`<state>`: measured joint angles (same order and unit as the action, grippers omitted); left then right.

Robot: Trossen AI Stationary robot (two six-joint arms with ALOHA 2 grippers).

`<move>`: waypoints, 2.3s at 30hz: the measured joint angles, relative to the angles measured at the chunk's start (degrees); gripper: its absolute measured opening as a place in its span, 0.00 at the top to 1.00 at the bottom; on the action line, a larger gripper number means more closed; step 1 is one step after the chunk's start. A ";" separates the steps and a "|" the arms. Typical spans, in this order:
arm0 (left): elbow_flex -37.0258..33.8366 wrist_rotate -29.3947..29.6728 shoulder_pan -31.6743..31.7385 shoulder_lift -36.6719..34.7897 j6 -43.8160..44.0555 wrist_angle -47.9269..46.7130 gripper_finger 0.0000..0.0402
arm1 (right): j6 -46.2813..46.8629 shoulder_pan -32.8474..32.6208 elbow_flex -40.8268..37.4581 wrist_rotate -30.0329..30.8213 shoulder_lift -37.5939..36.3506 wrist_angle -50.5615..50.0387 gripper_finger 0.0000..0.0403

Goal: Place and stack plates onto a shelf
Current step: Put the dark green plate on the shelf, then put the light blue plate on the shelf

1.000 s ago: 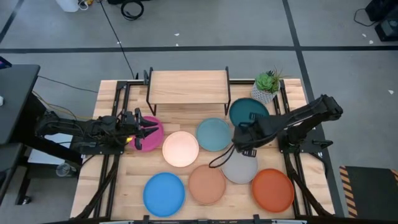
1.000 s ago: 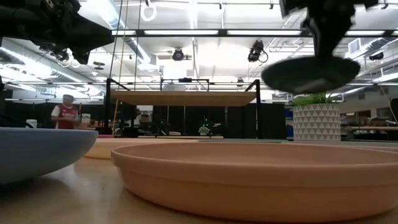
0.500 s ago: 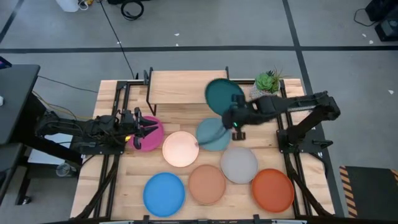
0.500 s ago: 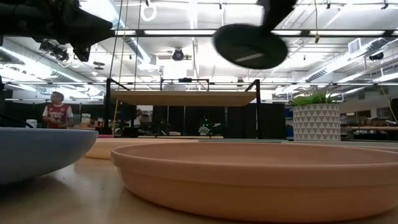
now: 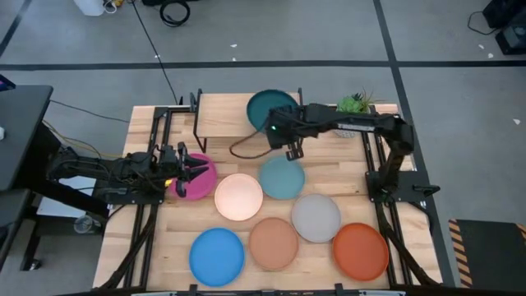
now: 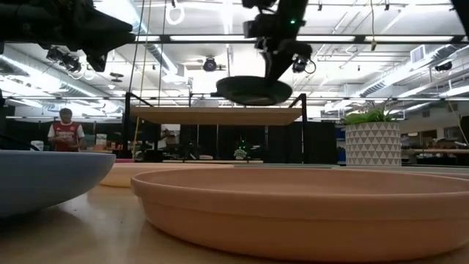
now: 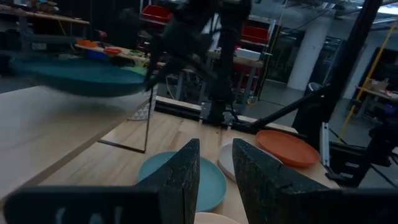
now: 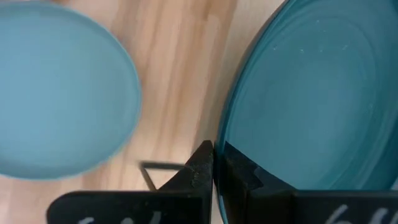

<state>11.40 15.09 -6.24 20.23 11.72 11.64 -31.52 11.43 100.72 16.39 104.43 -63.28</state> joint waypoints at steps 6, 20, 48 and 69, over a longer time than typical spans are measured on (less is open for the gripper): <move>0.17 -1.61 0.00 -0.02 -0.44 -1.48 0.75 | -0.11 3.73 3.04 -2.72 3.49 -2.47 0.95; 13.09 1.32 0.00 6.20 -7.93 -23.05 0.74 | 4.31 3.28 2.96 -0.29 3.07 -4.84 0.77; 19.76 0.77 -3.56 19.15 -1.81 -30.55 0.67 | 28.29 -24.00 -33.21 -0.82 -5.71 30.48 0.73; 19.71 0.79 -3.58 19.15 -2.04 -29.95 0.67 | 35.30 -25.61 -31.68 1.50 5.17 32.09 0.68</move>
<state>31.11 15.88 -9.82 39.38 9.68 -18.31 3.78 -14.18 69.04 17.89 109.60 -31.20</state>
